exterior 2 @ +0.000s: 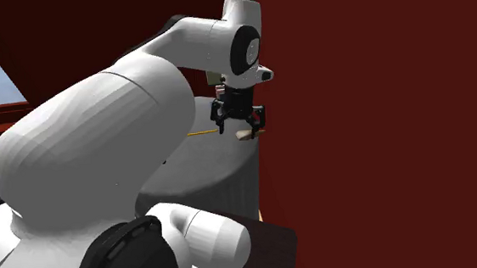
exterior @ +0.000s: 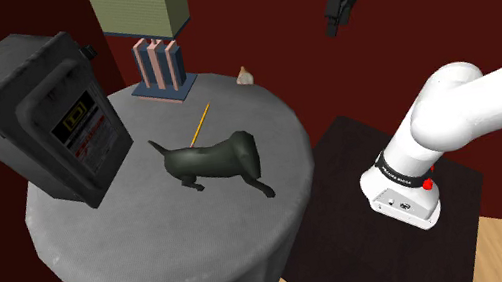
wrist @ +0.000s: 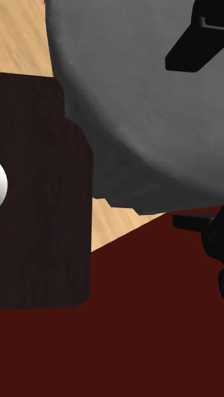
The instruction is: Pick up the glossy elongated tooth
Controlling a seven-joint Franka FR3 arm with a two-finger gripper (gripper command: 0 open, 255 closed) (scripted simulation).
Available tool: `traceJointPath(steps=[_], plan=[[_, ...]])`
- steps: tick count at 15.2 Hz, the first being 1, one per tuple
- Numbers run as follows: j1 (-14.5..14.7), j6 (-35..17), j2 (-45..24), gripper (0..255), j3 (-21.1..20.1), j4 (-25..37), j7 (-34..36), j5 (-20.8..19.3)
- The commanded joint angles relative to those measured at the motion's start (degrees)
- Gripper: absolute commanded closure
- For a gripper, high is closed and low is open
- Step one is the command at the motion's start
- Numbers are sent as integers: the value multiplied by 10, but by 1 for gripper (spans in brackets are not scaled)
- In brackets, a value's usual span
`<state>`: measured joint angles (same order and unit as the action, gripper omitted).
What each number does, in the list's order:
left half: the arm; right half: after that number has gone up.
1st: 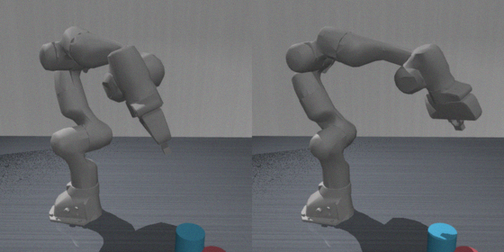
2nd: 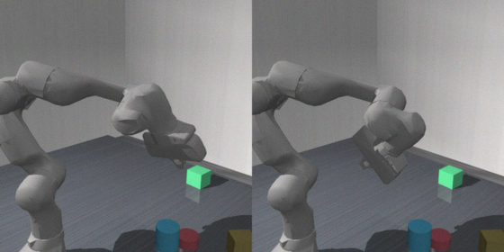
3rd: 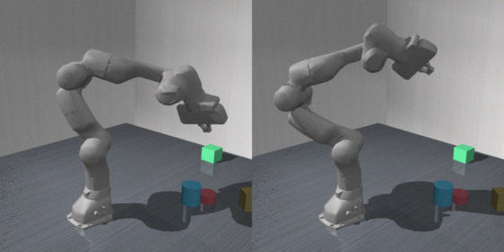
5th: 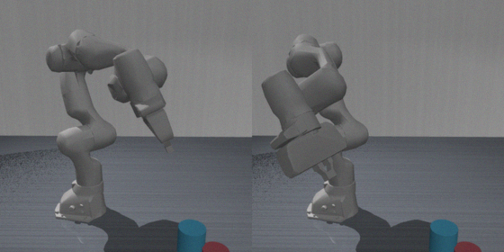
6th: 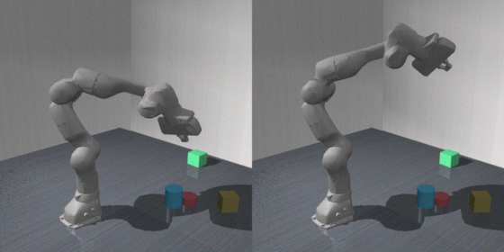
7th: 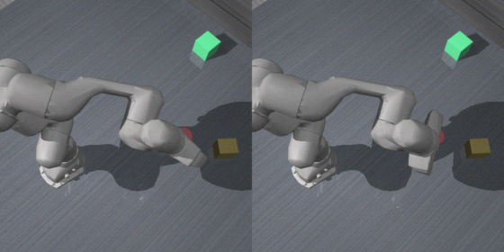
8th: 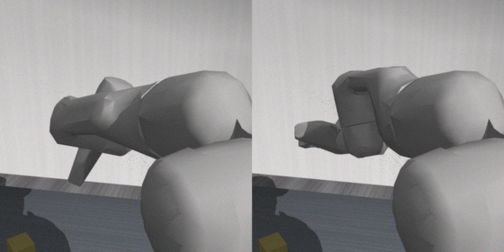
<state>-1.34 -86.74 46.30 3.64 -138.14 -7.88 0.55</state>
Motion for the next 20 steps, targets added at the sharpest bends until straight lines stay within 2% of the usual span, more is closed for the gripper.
traceJointPath(steps=[1,7,12,16,20], plan=[[0,0,0,0,0,0,0,0],[-18,-145,-62,0,-49,-42,121,38],[-36,-265,-140,0,-88,-49,218,55],[-55,-355,-216,0,-116,-37,298,56],[-77,-435,-298,0,-140,-10,383,40]])
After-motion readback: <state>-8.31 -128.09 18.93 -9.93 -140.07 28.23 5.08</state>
